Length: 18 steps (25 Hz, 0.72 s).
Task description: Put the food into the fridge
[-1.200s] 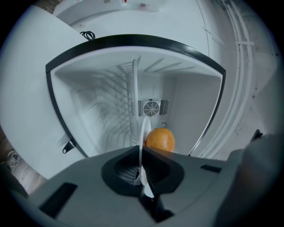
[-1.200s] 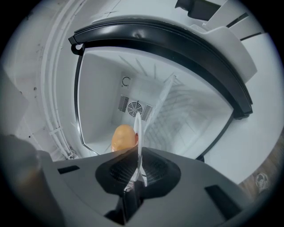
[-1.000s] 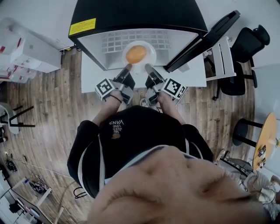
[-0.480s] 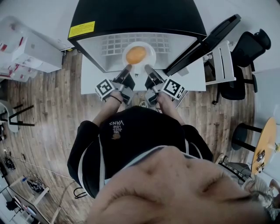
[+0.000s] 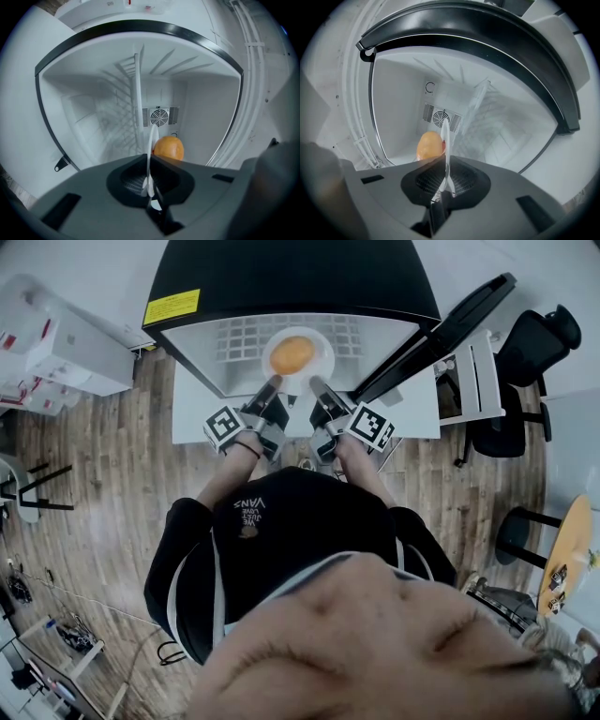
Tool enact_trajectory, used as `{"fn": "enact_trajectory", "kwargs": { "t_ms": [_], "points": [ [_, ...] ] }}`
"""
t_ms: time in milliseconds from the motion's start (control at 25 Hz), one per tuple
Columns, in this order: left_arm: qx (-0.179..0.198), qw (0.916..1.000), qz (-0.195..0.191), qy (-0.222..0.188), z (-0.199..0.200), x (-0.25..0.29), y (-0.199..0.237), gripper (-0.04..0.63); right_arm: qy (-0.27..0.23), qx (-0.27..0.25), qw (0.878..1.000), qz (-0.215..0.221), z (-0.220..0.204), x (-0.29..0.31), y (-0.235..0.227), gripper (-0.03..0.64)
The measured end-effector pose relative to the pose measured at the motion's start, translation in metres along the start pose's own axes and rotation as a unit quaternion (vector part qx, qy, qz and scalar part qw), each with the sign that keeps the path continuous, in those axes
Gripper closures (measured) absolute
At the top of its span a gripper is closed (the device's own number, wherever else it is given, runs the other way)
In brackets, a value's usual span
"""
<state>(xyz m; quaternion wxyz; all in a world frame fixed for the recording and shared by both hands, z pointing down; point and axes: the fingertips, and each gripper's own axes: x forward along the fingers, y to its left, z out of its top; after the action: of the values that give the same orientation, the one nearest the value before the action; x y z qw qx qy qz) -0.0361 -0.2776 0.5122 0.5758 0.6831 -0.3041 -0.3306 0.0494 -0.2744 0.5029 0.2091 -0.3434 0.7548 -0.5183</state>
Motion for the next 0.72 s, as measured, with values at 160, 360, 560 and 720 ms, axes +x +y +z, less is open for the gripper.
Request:
{"fn": "enact_trajectory", "kwargs": {
  "t_ms": [160,360,560,720],
  "points": [
    [0.008,0.9999,0.007,-0.005,0.006,0.002,0.006,0.571,0.0,0.001,1.0,0.0,0.003,0.004,0.0,0.589],
    [0.002,0.9999,0.01,-0.006,0.009,0.006,0.006,0.571,0.001,0.005,1.0,-0.004,0.005,0.008,-0.004,0.589],
    [-0.021,0.9994,0.022,-0.014,0.011,0.006,0.015,0.571,0.001,0.01,1.0,-0.006,0.007,0.011,-0.006,0.589],
    [-0.023,0.9995,0.021,-0.011,0.012,0.008,0.012,0.571,0.0,0.012,1.0,-0.008,0.007,0.012,-0.007,0.589]
  ]
}}
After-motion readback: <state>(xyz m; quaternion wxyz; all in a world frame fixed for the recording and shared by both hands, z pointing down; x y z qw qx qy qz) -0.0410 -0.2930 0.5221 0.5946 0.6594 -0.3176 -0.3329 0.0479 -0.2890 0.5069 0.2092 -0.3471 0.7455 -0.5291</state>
